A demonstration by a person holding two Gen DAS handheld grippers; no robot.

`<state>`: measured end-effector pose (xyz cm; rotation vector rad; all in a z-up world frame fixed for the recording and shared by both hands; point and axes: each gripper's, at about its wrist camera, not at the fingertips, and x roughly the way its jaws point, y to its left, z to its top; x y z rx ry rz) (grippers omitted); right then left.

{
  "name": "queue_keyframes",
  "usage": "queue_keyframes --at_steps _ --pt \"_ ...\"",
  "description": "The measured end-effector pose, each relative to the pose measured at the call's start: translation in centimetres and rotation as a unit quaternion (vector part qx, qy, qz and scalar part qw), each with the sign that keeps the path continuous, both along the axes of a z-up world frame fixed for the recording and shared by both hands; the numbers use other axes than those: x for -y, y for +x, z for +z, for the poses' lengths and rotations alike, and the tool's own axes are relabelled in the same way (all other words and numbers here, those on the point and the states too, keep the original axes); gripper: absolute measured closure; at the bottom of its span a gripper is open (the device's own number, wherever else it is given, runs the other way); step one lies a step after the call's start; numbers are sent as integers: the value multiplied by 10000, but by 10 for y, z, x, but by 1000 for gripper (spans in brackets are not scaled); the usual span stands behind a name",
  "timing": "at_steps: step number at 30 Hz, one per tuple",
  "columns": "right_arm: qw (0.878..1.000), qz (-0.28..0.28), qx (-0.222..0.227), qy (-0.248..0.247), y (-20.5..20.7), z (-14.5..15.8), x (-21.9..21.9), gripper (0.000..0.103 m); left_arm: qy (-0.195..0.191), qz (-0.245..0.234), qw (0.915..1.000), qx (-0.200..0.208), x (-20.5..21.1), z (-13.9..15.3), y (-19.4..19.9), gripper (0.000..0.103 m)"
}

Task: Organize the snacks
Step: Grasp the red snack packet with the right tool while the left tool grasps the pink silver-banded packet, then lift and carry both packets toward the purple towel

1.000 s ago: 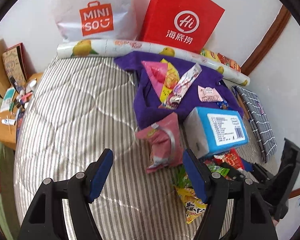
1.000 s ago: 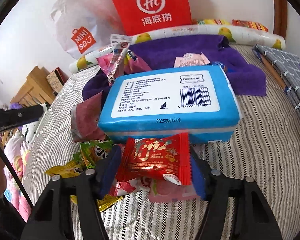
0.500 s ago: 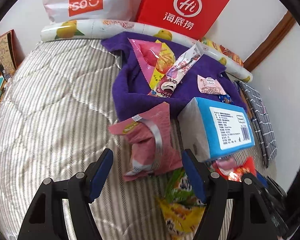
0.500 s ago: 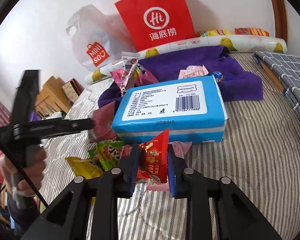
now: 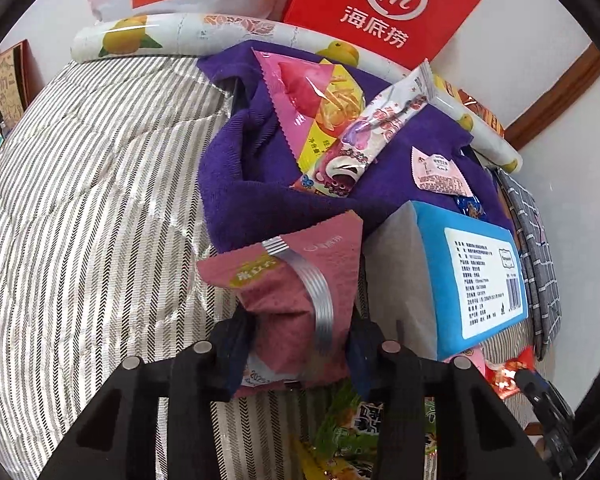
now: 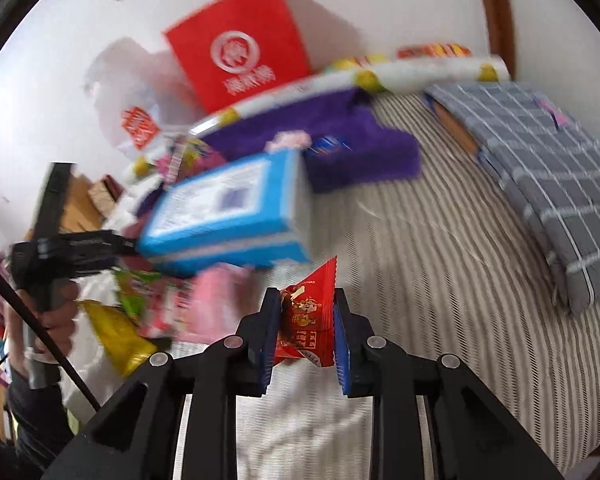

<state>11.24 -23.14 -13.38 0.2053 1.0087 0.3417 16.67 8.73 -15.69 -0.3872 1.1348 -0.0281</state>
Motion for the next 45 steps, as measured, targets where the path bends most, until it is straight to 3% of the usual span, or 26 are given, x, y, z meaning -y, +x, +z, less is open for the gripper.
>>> queue_keyframes --at_steps 4,6,11,13,15,23,36,45 --pt "9998 -92 -116 102 3 -8 10 66 -12 -4 10000 28 -2 4 -3 67" --pt "9998 -26 -170 130 4 -10 10 55 -24 -22 10000 55 -3 8 -6 67" --pt "9996 199 -173 37 2 -22 -5 53 -40 -9 10000 79 -6 13 -13 67" --pt "9995 278 -60 -131 -2 -21 -13 53 -67 6 9999 99 -7 15 -17 67" --pt "9991 394 -1 -136 -4 -21 -18 70 -62 13 9999 135 -8 18 -21 67" --pt "9990 416 111 -156 -11 -6 -22 74 19 -39 9995 319 -10 37 -35 67" --pt "9970 144 751 147 -9 65 -17 74 -179 -351 9968 690 3 79 -40 67" --pt "9935 -103 1102 278 10 89 -31 74 -255 -637 9944 809 10 92 -31 67"
